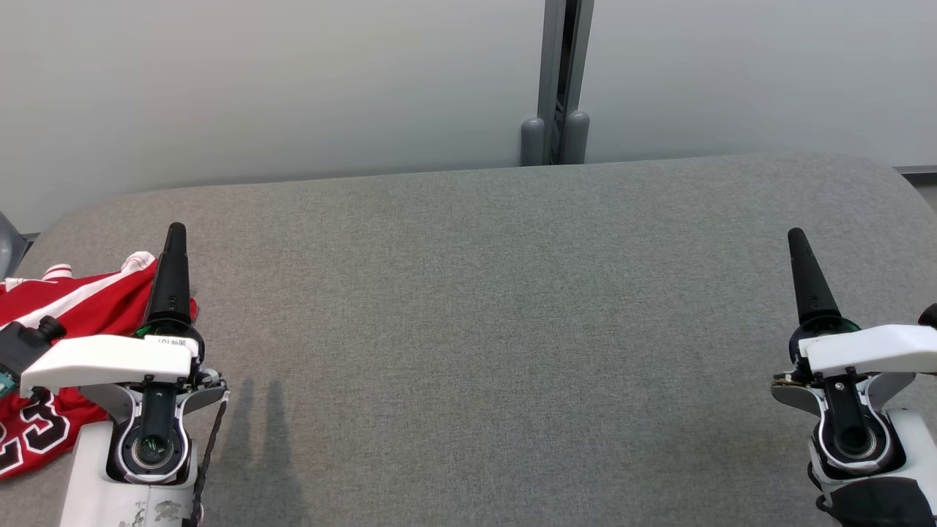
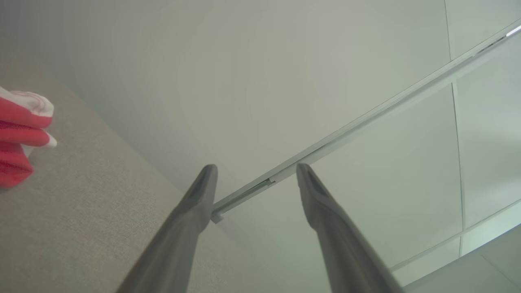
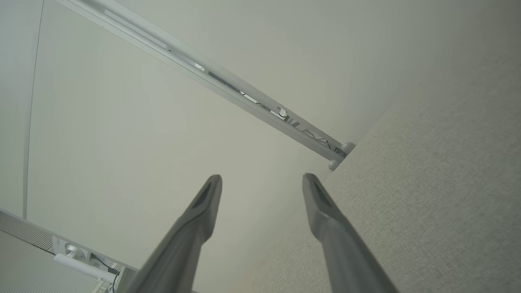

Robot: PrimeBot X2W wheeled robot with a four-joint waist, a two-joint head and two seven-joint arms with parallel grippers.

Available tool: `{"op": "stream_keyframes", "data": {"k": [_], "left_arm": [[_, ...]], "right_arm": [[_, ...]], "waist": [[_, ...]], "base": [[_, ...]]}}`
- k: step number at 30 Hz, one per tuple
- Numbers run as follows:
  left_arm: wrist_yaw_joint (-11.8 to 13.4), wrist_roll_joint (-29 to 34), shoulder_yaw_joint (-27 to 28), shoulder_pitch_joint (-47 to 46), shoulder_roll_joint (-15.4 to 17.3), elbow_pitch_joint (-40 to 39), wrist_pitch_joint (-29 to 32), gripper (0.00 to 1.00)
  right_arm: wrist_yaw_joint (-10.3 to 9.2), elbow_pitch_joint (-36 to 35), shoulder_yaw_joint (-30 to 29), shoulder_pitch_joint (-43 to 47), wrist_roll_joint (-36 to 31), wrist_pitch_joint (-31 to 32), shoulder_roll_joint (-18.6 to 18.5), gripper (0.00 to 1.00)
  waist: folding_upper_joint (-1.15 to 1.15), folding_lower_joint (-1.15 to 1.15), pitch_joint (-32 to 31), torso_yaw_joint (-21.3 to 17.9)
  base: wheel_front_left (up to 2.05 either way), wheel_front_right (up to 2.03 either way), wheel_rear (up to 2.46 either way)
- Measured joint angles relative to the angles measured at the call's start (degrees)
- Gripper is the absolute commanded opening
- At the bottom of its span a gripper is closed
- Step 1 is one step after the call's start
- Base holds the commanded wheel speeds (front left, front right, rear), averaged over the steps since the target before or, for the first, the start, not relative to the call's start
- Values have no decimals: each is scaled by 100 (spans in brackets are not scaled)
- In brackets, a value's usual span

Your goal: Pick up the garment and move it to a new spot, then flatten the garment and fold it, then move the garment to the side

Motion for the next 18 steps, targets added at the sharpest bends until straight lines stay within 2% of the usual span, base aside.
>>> {"op": "stream_keyframes", "data": {"k": [18], "left_arm": [[408,1840,-567,307,444,-487,-254,100]], "right_arm": [[0,-397,120,181,-2132,-160,-31,100]], "waist": [[0,0,-60,-26]], "base": [[0,0,0]]}}
